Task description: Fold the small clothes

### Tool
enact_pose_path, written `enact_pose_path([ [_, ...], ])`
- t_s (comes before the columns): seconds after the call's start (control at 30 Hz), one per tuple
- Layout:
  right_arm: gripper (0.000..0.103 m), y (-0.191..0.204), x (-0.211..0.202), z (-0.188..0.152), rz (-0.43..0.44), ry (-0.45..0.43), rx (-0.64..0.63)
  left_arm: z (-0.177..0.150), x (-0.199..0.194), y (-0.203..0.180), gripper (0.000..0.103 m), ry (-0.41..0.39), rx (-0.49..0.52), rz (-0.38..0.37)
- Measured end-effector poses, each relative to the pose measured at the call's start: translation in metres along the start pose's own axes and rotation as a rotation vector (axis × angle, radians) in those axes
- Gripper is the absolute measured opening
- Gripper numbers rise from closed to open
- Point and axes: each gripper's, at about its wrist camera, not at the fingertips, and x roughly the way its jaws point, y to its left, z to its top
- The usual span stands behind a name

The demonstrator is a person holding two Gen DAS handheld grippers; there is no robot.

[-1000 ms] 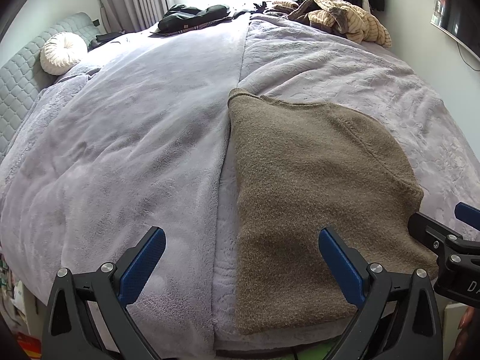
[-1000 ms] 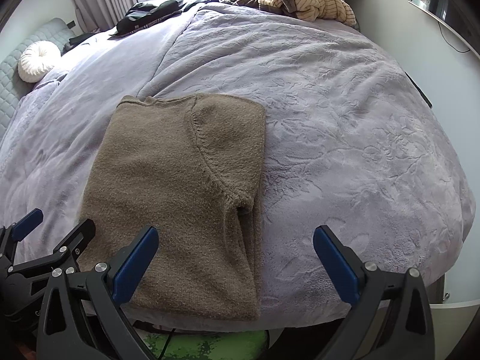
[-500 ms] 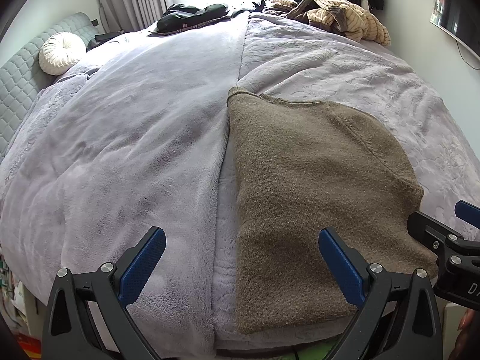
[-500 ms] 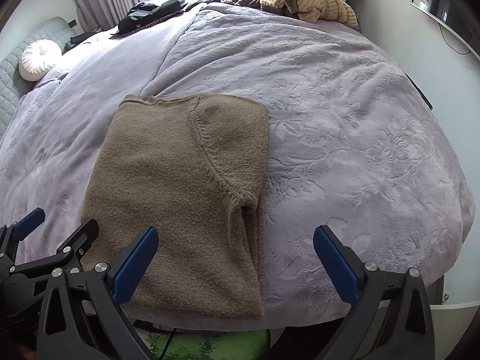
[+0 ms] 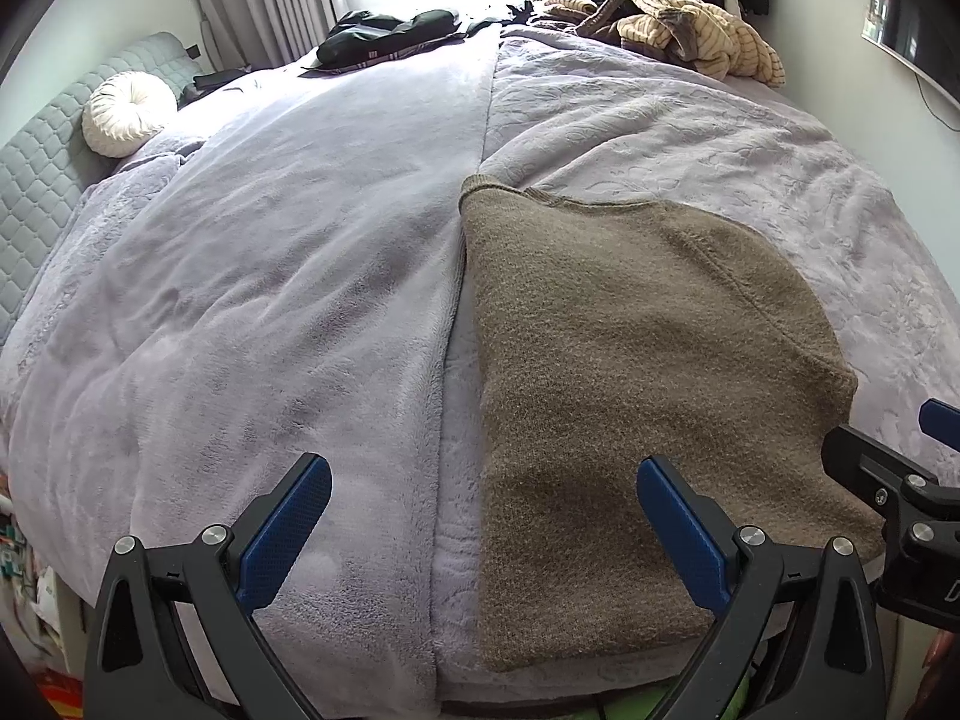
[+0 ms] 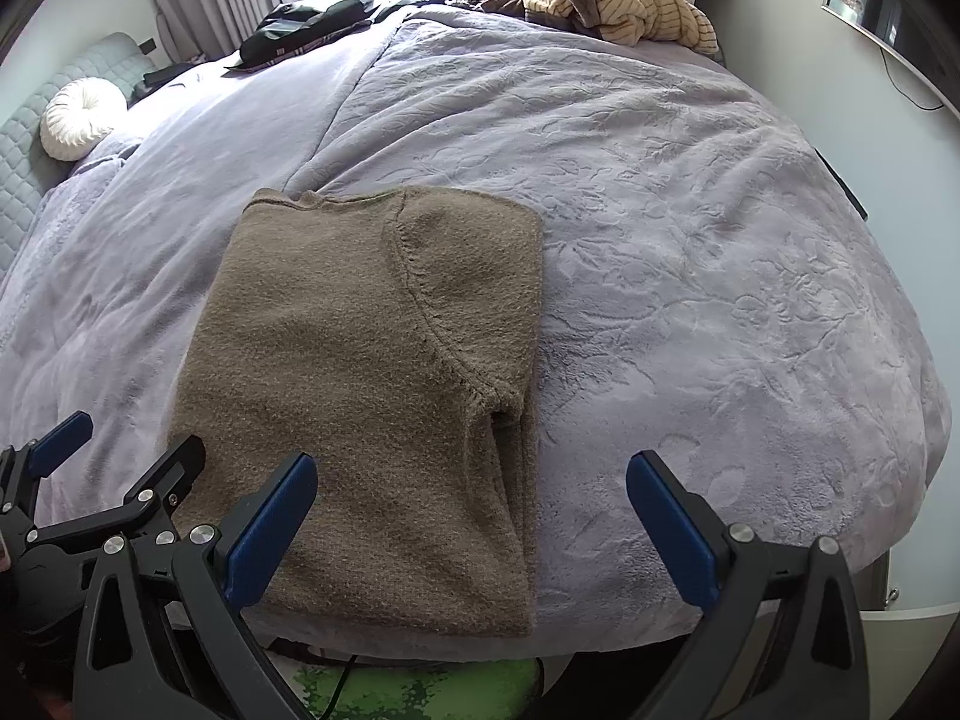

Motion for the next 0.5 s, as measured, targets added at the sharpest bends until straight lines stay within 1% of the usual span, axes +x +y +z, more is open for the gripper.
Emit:
enact_pose_path([
  [0.17, 0.103, 0.0007, -0.0003, -0.0009, 0.001, 0.004, 0.002, 0.0001, -0.0006, 0.0011, 0.102, -0.008, -0.020, -0.020],
  [0.33, 0.103, -0.0023, 0.0004, -0.0002, 0.001, 0.003, 0.008, -0.0002, -0.0021, -0.0027, 0.102, -0.020, 0.004, -0.011],
  [0.5, 0.103, -0.0036, 0.0004, -0.0001, 0.000, 0.003, 0.009, 0.0004, -0.0018, -0.0020, 0.102, -0.014, 0.000, -0.014],
])
